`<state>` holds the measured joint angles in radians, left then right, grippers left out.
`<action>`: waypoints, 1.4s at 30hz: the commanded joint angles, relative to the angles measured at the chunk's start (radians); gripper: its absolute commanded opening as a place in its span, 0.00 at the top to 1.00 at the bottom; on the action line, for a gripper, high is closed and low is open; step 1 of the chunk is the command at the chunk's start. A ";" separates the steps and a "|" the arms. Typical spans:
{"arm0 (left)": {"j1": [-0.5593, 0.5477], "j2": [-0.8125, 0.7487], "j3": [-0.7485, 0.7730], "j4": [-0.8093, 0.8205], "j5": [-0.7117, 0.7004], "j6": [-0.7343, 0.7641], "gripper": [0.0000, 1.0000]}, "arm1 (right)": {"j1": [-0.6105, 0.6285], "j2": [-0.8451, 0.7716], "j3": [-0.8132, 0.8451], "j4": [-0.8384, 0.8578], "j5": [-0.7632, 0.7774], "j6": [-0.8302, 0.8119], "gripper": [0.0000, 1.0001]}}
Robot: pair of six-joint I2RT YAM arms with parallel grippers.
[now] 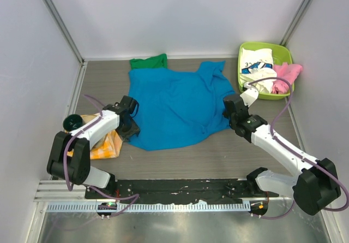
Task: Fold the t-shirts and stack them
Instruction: Fold the tshirt
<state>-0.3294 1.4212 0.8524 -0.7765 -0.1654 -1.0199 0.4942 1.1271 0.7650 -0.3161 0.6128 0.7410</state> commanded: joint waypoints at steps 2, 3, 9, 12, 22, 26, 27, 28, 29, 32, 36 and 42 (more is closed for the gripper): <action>-0.031 0.064 0.056 -0.041 -0.042 0.000 0.53 | -0.002 -0.041 -0.015 0.054 -0.007 0.020 0.99; -0.034 0.073 0.059 -0.043 -0.046 0.001 0.53 | -0.003 -0.043 -0.023 0.058 -0.010 0.020 0.99; -0.045 0.105 0.062 -0.046 -0.059 -0.002 0.60 | -0.003 -0.049 -0.044 0.071 -0.018 0.020 0.99; -0.045 0.102 0.054 -0.043 -0.060 -0.003 0.66 | -0.003 -0.055 -0.047 0.074 -0.019 0.021 0.99; -0.045 0.036 0.017 -0.058 -0.065 -0.005 1.00 | -0.003 -0.070 -0.039 0.065 -0.028 0.021 0.99; -0.045 -0.051 0.039 -0.086 -0.101 0.004 1.00 | -0.003 -0.090 -0.003 0.031 -0.009 0.006 0.99; -0.045 -0.071 0.048 -0.096 -0.115 0.007 1.00 | -0.003 -0.096 0.009 0.022 -0.001 0.001 0.99; -0.045 -0.106 0.068 -0.104 -0.131 0.012 1.00 | -0.003 -0.098 0.020 0.012 0.005 -0.009 0.99; -0.045 -0.123 0.077 -0.119 -0.143 0.018 1.00 | -0.003 -0.099 0.042 -0.001 0.013 -0.017 0.99; -0.040 -0.165 0.109 -0.115 -0.180 0.033 1.00 | -0.005 -0.099 0.082 -0.026 0.033 -0.029 0.99; -0.030 -0.154 0.148 -0.092 -0.203 0.060 1.00 | -0.006 -0.096 0.129 -0.063 0.061 -0.043 0.99; -0.004 -0.096 0.178 -0.006 -0.201 0.089 1.00 | -0.008 -0.147 0.195 -0.143 0.105 -0.071 0.99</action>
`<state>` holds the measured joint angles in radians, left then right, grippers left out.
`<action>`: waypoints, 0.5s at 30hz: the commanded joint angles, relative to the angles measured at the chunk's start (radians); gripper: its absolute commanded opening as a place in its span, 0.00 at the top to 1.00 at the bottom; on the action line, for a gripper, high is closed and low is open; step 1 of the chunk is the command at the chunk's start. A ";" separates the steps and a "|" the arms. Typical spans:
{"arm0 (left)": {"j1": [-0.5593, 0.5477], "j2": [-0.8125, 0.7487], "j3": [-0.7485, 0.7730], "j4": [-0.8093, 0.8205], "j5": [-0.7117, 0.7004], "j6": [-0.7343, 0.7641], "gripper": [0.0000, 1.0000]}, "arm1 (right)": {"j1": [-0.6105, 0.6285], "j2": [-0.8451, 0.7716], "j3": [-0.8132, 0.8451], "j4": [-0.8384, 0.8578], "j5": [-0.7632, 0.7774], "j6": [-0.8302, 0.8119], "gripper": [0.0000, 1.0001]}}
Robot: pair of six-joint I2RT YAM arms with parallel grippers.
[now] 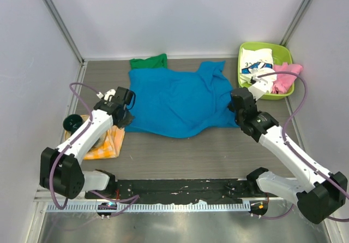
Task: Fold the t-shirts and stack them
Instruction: Fold the tshirt
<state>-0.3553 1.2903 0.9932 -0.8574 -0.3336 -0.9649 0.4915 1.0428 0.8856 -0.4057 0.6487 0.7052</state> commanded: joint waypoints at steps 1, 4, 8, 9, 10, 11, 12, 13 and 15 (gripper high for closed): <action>0.029 0.047 0.045 0.089 -0.024 0.035 1.00 | -0.005 -0.070 0.084 -0.064 0.075 -0.039 0.99; 0.049 0.101 0.074 0.125 -0.009 0.041 1.00 | -0.005 -0.075 0.121 -0.099 0.094 -0.047 0.99; 0.058 0.168 0.125 0.159 0.002 0.045 1.00 | -0.007 -0.046 0.160 -0.117 0.101 -0.058 0.99; 0.059 0.178 0.148 0.164 0.002 0.046 1.00 | -0.005 -0.041 0.162 -0.119 0.107 -0.061 0.99; 0.062 0.197 0.159 0.166 0.002 0.048 1.00 | -0.005 -0.035 0.164 -0.119 0.114 -0.064 0.99; 0.065 0.205 0.173 0.166 0.004 0.051 1.00 | -0.005 -0.030 0.168 -0.117 0.117 -0.067 0.99; 0.067 0.213 0.194 0.166 0.005 0.054 1.00 | -0.007 -0.027 0.170 -0.119 0.120 -0.070 0.99; 0.067 0.222 0.203 0.164 0.005 0.057 1.00 | -0.005 -0.021 0.173 -0.117 0.118 -0.075 0.99; 0.072 0.225 0.225 0.159 0.005 0.063 1.00 | -0.005 -0.017 0.174 -0.122 0.105 -0.078 0.99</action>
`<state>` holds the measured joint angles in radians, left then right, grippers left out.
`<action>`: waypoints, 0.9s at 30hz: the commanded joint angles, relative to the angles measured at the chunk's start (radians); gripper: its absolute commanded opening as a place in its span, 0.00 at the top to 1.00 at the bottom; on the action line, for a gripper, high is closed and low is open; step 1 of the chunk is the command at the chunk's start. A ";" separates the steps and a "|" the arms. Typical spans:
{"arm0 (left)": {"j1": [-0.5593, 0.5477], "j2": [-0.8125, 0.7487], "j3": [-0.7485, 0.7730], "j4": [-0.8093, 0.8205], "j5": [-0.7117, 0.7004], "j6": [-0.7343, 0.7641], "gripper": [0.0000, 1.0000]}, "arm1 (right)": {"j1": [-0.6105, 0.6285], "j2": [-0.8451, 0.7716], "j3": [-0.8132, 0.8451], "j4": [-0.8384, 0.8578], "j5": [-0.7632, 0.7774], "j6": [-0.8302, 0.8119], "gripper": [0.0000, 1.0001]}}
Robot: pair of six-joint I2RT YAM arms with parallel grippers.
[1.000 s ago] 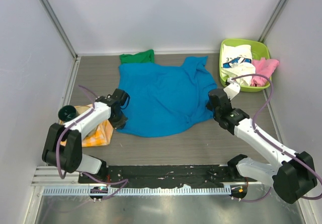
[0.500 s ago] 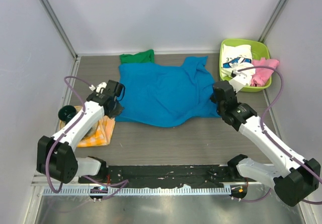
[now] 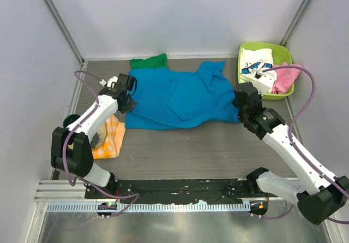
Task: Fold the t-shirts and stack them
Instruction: Fold the tshirt
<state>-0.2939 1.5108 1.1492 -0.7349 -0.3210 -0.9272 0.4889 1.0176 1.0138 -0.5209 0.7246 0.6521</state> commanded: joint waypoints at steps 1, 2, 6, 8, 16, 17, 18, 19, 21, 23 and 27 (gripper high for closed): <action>0.012 0.000 0.072 0.035 -0.009 0.027 1.00 | -0.003 0.018 0.043 -0.011 0.027 -0.022 0.99; 0.015 -0.006 0.076 0.035 -0.010 0.030 1.00 | -0.003 0.019 0.039 -0.017 0.027 -0.022 0.99; 0.025 -0.015 0.093 0.022 -0.016 0.044 1.00 | -0.004 0.030 0.020 -0.013 0.022 -0.012 0.99; 0.039 -0.023 0.090 0.019 -0.015 0.050 1.00 | -0.003 0.041 0.019 -0.008 0.024 -0.015 0.99; 0.094 -0.037 0.066 0.031 0.002 0.068 1.00 | -0.004 0.139 0.081 0.016 0.006 -0.037 0.99; 0.096 -0.032 0.069 0.032 0.008 0.070 1.00 | -0.004 0.153 0.088 0.022 0.004 -0.039 0.99; 0.096 -0.018 0.072 0.031 0.008 0.070 1.00 | -0.006 0.174 0.094 0.025 0.003 -0.039 0.99; 0.096 -0.012 0.075 0.031 0.010 0.070 1.00 | -0.006 0.188 0.112 0.033 0.004 -0.046 0.99; 0.098 0.005 0.087 0.038 0.014 0.068 1.00 | -0.010 0.213 0.129 0.038 0.003 -0.049 0.99; 0.099 0.029 0.104 0.045 0.022 0.067 1.00 | -0.013 0.242 0.146 0.047 0.007 -0.054 0.99; 0.099 0.072 0.133 0.052 0.036 0.059 1.00 | -0.036 0.291 0.172 0.068 -0.008 -0.062 0.99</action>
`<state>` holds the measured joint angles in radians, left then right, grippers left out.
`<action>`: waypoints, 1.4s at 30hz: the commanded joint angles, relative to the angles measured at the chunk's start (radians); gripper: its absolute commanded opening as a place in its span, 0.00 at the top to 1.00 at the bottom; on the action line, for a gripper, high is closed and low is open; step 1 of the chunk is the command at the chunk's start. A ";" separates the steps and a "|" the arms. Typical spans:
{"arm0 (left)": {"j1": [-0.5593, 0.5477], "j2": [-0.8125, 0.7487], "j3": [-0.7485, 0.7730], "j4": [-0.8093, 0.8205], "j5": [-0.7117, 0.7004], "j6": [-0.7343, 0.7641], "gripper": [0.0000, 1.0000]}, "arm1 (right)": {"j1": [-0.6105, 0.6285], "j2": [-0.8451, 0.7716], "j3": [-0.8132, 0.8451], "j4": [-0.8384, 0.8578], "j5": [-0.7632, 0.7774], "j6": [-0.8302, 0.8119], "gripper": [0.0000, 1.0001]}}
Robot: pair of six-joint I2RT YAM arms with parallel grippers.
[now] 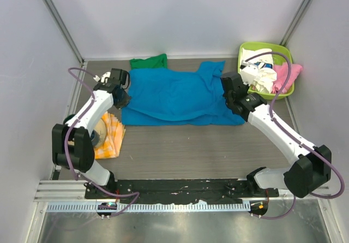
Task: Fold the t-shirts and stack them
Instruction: Fold the tshirt
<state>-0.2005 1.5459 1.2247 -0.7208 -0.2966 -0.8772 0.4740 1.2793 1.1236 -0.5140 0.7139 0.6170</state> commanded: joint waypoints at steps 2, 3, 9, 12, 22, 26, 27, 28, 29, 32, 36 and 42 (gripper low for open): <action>0.004 0.065 0.076 0.041 0.013 0.007 1.00 | -0.026 0.064 0.079 0.071 -0.007 -0.033 0.99; 0.006 0.074 0.085 0.038 0.013 0.004 1.00 | -0.031 0.075 0.084 0.077 -0.011 -0.033 0.99; 0.004 0.143 0.136 0.041 -0.001 -0.005 1.00 | -0.054 0.190 0.133 0.114 -0.034 -0.037 0.99; 0.006 0.180 0.159 0.047 -0.001 -0.012 1.00 | -0.067 0.260 0.166 0.134 -0.071 -0.042 0.99; 0.022 0.292 0.180 0.070 -0.059 -0.017 1.00 | -0.092 0.503 0.298 0.178 -0.108 -0.051 0.99; 0.058 0.332 0.168 0.103 -0.047 -0.034 1.00 | -0.104 0.587 0.337 0.204 -0.120 -0.063 0.99; 0.065 0.338 0.170 0.110 -0.045 -0.039 1.00 | -0.104 0.600 0.344 0.212 -0.117 -0.066 0.99; 0.078 0.345 0.171 0.113 -0.038 -0.039 1.00 | -0.109 0.609 0.363 0.219 -0.111 -0.068 0.99; 0.085 0.358 0.176 0.118 -0.033 -0.040 1.00 | -0.109 0.632 0.375 0.220 -0.113 -0.069 0.99; 0.101 0.379 0.190 0.126 -0.016 -0.043 0.99 | -0.117 0.661 0.416 0.216 -0.111 -0.076 0.99; 0.102 0.404 0.185 0.126 -0.009 -0.066 0.13 | -0.123 0.689 0.438 0.218 -0.065 -0.080 0.50; 0.078 0.262 0.043 0.187 0.004 -0.112 0.00 | -0.120 0.537 0.317 0.276 -0.064 -0.076 0.03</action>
<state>-0.1024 1.9366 1.3460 -0.5953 -0.2913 -0.9489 0.3531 1.9556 1.5005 -0.3084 0.6163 0.5415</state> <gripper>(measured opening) 0.994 0.963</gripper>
